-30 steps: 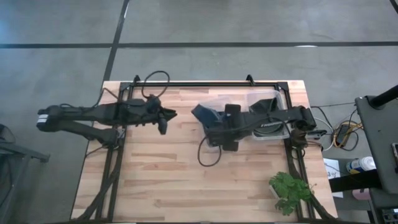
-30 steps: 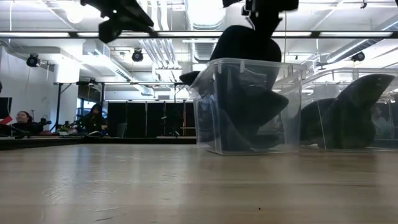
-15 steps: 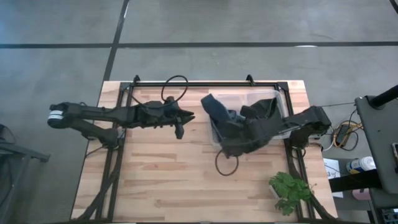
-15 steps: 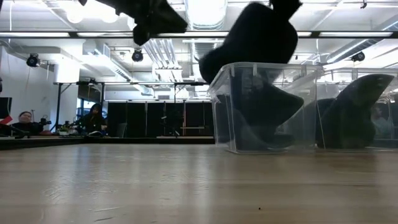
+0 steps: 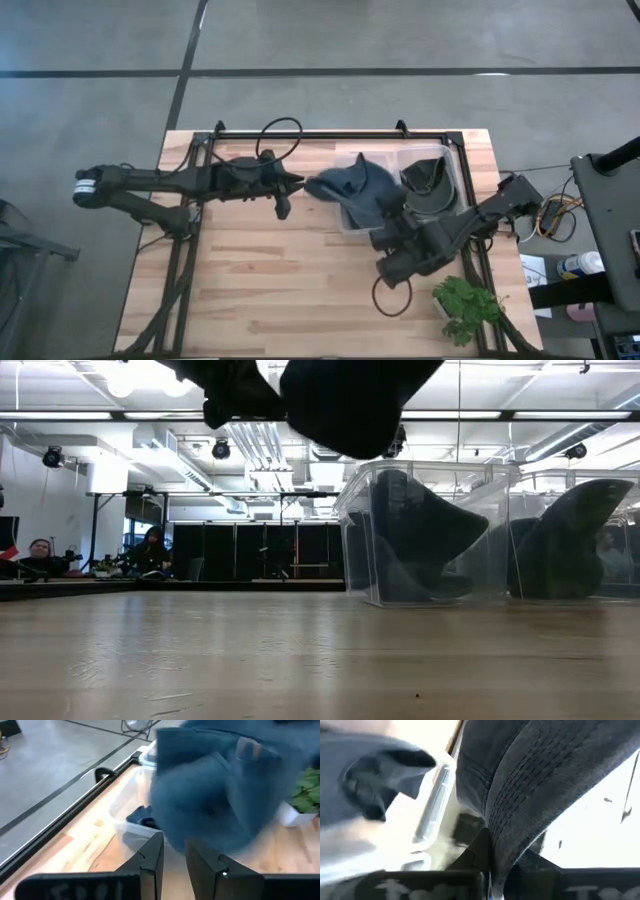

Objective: Pick & Place hat
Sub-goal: Put the blue cap into the left transparent bin

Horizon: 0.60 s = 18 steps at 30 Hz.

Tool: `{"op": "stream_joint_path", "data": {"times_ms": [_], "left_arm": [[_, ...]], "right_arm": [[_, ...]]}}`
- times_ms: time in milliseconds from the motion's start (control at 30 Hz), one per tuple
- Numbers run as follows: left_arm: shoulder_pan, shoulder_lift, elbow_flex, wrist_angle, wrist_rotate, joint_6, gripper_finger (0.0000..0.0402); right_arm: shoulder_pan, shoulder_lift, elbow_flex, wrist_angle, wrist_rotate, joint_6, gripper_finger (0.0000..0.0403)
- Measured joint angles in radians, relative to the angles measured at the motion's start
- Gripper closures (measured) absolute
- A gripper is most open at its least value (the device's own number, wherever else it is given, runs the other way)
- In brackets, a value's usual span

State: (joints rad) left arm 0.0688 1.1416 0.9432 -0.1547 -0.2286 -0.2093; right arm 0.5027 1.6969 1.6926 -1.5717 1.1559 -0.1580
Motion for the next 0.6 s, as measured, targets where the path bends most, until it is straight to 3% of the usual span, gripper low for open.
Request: {"op": "stream_joint_path", "data": {"times_ms": [133, 300, 600], "left_arm": [[0.006, -0.003, 0.0, -0.008, -0.005, 0.033, 0.0328], [0.006, -0.018, 0.0, -0.044, 0.013, 0.08, 0.0328], [0.005, 0.019, 0.0, 0.056, 0.287, -0.002, 0.0328]], "right_arm": [[0.016, 0.01, -0.033, 0.001, 0.006, -0.143, 0.039], [0.055, 0.008, -0.073, 0.002, 0.126, -0.308, 0.039], [0.077, 0.01, -0.054, 0.159, 0.079, -0.497, 0.039]]}}
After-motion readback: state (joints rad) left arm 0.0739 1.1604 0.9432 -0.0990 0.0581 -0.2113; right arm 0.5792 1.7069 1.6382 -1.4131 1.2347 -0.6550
